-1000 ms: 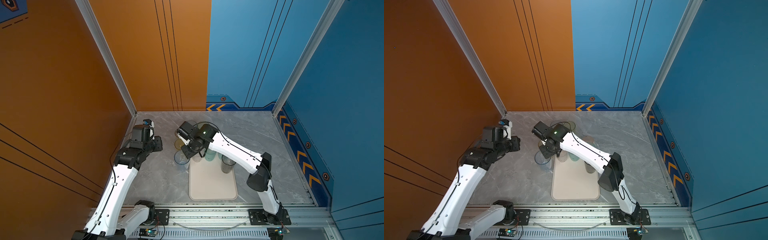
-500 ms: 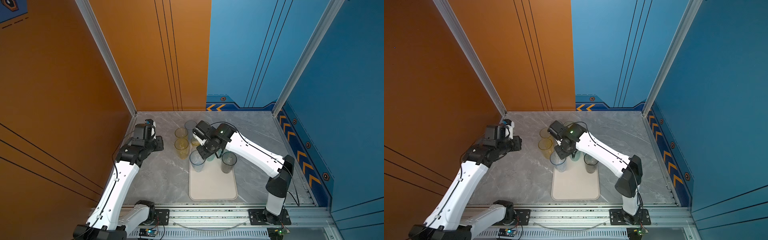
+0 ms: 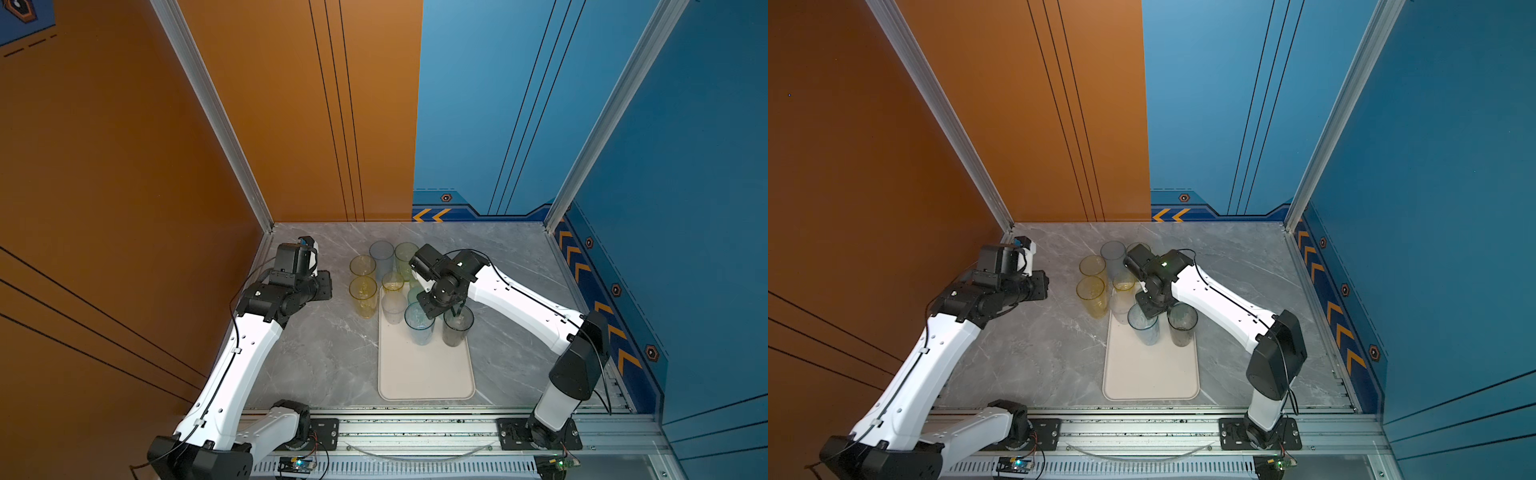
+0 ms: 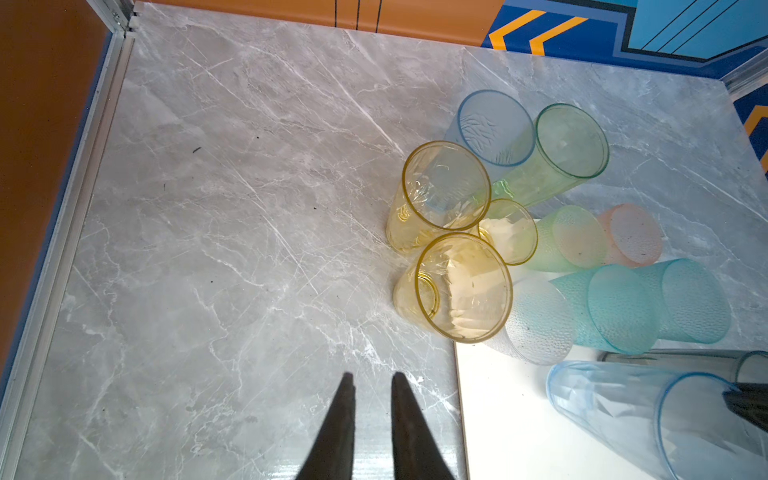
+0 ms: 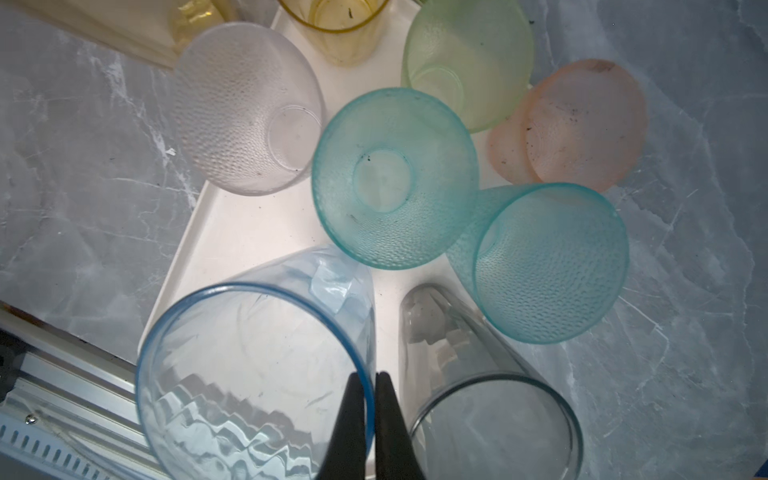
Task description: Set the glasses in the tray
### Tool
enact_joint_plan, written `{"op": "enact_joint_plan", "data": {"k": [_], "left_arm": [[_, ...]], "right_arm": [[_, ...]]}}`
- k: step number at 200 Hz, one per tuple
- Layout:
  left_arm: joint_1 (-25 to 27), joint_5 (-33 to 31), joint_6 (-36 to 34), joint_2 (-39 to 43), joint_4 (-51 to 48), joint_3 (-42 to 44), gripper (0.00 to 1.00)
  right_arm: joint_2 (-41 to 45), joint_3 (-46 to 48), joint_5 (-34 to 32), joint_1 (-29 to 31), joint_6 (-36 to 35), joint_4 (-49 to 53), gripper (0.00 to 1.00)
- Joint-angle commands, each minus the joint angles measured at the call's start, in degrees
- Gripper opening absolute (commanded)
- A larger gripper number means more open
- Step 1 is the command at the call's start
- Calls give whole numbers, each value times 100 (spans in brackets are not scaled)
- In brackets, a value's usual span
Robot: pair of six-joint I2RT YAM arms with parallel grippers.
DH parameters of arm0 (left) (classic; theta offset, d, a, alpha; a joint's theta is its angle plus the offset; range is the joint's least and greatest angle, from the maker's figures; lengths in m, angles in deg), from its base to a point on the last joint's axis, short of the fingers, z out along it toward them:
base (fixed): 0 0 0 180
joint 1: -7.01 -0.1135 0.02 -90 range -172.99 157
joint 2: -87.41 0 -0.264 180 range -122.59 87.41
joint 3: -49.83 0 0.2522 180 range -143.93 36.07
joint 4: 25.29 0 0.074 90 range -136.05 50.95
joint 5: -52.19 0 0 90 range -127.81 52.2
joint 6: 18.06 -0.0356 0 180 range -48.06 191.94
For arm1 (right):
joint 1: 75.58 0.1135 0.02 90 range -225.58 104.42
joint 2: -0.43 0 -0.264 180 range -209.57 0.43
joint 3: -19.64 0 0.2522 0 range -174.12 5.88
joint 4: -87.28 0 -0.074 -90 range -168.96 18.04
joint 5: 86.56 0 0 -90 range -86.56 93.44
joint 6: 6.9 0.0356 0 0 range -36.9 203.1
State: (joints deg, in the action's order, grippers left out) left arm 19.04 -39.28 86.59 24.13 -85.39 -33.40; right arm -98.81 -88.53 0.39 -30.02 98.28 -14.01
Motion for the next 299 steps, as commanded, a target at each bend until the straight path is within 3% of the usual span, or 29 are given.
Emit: {"op": "enact_joint_plan", "data": {"k": [1,75,299], "left_arm": [[103,-182,68,-71,-163,-244,19],[394,-397,81,-342,-236,-470,19],[634,-582,125,-540,-323,-620,20]], "right_arm": [[281,228,66,-69,-59,-459,0],[365,627,175,-265,-33,-822,0],[587,1040,297,-496,-46,-1010,0]]}}
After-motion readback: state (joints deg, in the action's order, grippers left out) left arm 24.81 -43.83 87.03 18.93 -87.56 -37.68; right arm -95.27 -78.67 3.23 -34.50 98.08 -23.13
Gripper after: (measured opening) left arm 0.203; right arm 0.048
